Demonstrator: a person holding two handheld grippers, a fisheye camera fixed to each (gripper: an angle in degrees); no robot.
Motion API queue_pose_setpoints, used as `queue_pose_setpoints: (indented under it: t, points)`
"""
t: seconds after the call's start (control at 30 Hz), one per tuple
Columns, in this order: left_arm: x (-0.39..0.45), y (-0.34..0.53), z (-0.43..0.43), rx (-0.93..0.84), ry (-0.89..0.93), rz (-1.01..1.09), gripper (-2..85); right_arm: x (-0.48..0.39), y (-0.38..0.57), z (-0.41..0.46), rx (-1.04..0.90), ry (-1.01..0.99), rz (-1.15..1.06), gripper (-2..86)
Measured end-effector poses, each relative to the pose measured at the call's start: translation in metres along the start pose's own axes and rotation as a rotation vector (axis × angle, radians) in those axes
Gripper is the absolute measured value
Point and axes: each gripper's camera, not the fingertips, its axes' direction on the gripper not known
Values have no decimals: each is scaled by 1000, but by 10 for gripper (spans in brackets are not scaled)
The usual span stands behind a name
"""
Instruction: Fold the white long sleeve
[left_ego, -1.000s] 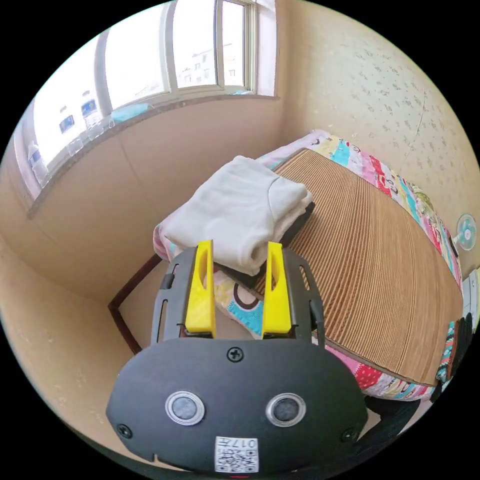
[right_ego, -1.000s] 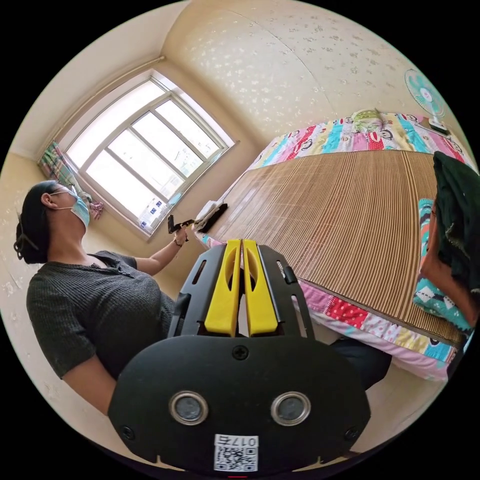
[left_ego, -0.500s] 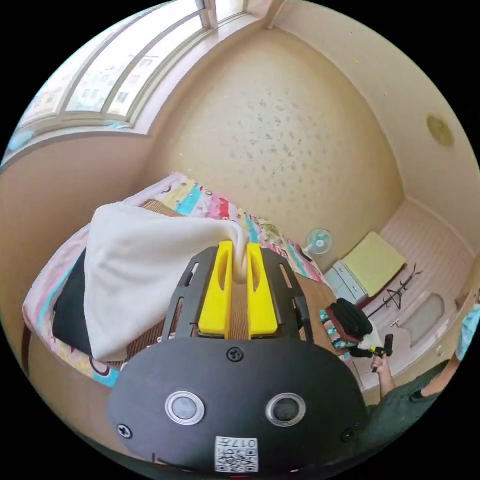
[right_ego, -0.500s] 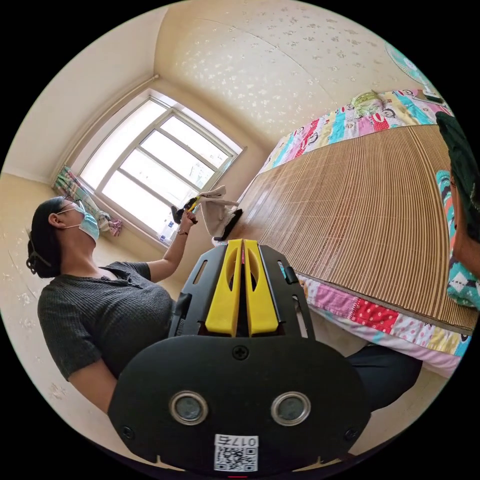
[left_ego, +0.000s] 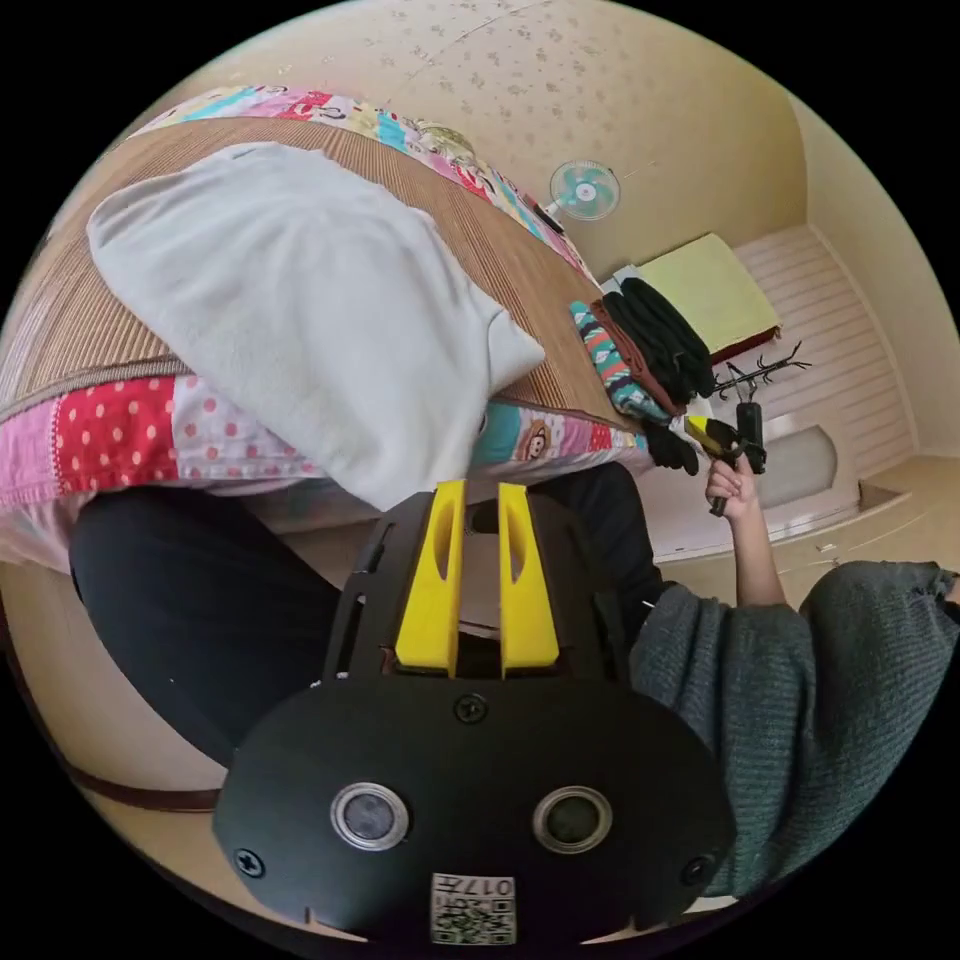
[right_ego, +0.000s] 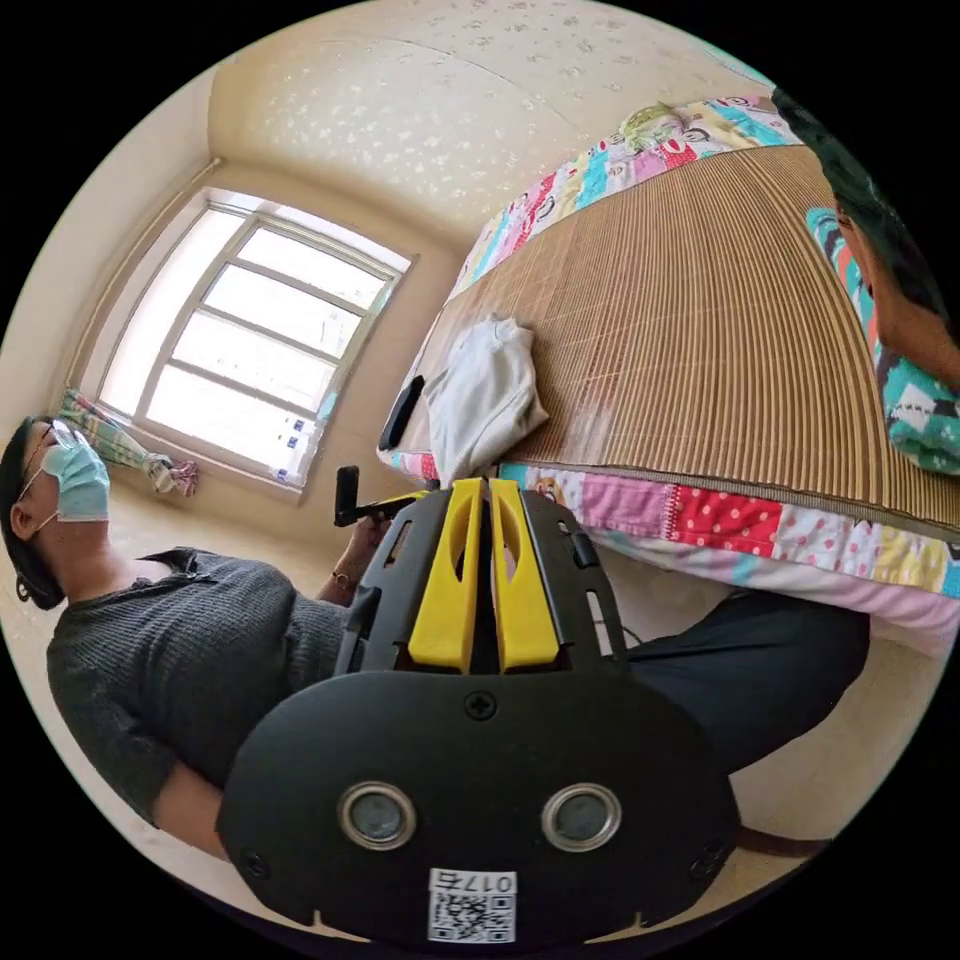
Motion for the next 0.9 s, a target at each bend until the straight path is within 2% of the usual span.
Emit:
queue_pose_setpoints:
  t: [0.07,0.13,0.23,0.37,0.43,0.5,0.57,0.73,0.9]
  points:
    - [-11,16,-9,85,67,-105,79,8,-5,13,-28,71,27,58]
    - [-17,14,-21,105,106,-118,84,14,-18,33,-60,102,37,79]
    - [-14,-6,-44,84,48,-78,87,16,-52,78,-65,104,-21,104]
    - [1,-36,-70,105,-33,-33,91,21,-94,152,49,157,-46,130]
    - [7,-46,-77,137,-5,-35,98,27,-107,184,-6,159,-51,122]
    - [15,-51,-80,168,24,-21,100,30,-110,212,-32,57,-53,74]
    - [22,-54,-81,172,-10,-24,103,20,-105,220,-15,89,-72,47]
    - [19,-61,-92,227,-92,-56,151,-60,-76,211,74,91,-316,31]
    - [8,-82,-91,176,-95,-109,170,-128,-39,242,-68,-2,-551,26]
